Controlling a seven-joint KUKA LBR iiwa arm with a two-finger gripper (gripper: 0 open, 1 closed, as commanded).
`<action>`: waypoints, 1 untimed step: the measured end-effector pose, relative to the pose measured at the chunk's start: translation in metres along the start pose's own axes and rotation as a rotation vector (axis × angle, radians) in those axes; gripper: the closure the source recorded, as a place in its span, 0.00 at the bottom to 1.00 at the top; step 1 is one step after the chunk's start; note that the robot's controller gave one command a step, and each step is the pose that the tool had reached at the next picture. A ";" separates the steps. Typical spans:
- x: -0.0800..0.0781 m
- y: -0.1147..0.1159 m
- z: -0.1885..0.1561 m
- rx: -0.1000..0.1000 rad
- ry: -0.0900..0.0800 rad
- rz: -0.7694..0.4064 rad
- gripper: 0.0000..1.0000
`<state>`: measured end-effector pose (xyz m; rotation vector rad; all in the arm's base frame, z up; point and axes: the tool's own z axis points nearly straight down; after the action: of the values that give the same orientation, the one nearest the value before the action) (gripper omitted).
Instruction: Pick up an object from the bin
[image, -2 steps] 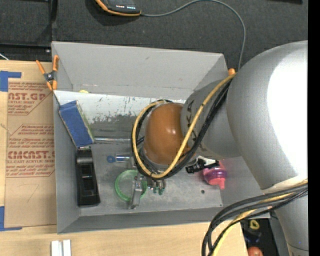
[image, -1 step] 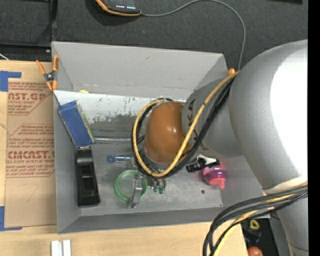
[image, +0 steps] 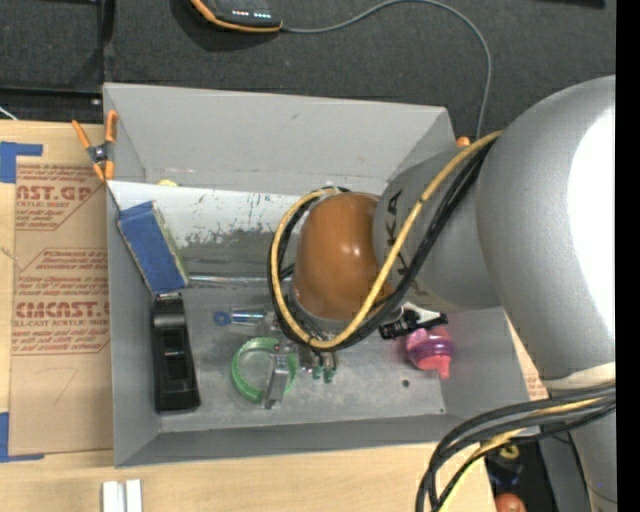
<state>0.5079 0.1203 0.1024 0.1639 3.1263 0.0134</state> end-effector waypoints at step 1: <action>-0.001 0.000 -0.026 0.000 -0.001 0.000 1.00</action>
Offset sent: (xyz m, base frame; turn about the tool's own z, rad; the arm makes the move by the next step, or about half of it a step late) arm 0.0000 0.0000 0.0598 0.0004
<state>0.5081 0.1202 0.1284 0.1642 3.1253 0.0138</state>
